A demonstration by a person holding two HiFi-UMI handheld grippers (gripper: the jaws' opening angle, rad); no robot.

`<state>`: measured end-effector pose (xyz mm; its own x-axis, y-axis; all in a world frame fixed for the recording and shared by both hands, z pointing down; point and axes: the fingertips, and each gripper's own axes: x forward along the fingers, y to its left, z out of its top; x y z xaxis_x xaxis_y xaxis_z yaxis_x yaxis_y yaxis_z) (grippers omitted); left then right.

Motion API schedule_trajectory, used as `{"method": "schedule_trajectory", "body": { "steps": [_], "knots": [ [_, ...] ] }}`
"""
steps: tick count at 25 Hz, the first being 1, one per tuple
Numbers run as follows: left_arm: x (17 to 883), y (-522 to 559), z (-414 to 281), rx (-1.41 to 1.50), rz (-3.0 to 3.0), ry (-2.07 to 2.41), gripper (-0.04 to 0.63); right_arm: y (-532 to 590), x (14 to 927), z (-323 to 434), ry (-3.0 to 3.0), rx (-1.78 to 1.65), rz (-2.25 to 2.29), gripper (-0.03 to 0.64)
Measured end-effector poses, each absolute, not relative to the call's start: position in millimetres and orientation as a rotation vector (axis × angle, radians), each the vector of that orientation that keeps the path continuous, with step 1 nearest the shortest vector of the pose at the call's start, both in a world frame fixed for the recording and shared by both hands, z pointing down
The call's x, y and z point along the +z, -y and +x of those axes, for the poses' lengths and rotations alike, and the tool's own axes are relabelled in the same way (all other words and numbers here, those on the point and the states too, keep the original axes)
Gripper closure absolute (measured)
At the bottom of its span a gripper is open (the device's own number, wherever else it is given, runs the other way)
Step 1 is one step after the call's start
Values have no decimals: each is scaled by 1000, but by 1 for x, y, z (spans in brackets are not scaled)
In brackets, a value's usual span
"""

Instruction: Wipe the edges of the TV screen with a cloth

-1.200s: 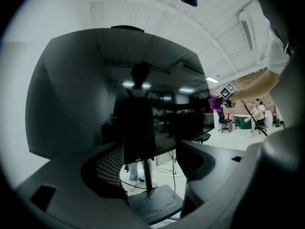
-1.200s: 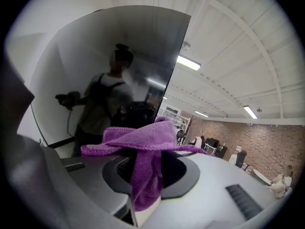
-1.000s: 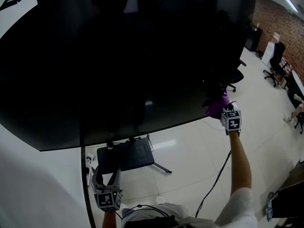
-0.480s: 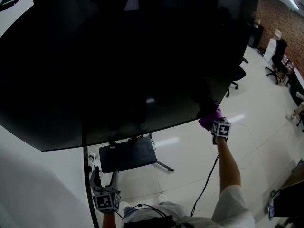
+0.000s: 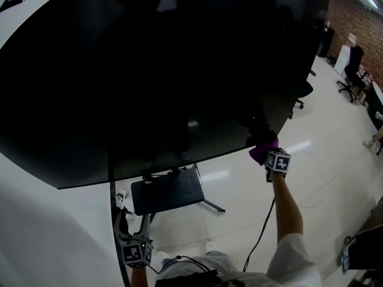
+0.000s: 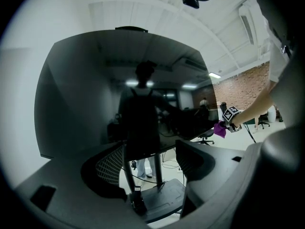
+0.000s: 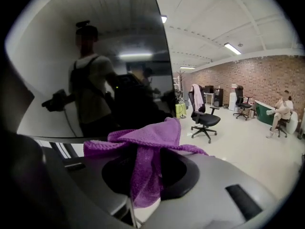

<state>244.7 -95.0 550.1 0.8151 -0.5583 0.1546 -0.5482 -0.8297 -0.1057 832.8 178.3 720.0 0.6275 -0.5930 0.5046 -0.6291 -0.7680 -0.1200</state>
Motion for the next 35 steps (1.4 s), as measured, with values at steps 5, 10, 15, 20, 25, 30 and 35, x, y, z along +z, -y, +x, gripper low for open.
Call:
{"method": "schedule_trajectory", "body": {
  "steps": [5, 10, 15, 20, 25, 30, 35],
  "knots": [
    [552, 104, 225, -255, -2924, -884, 275, -130, 712, 781, 1203, 766, 2722, 525],
    [549, 107, 196, -239, -2932, -914, 275, -80, 712, 721, 1352, 743, 2618, 525],
    [549, 118, 161, -225, -2916, -977, 275, -33, 716, 672, 1449, 746, 2531, 525],
    [554, 140, 112, -190, -2869, -1057, 275, 15, 729, 623, 1549, 779, 2479, 525],
    [553, 157, 66, -207, -2847, -1152, 275, 67, 735, 569, 1642, 786, 2373, 525],
    [553, 170, 32, -173, -2842, -1252, 275, 125, 738, 506, 1756, 758, 2229, 524],
    [544, 185, 1, -154, -2849, -1352, 275, 175, 741, 449, 1818, 792, 2197, 523]
  ]
}}
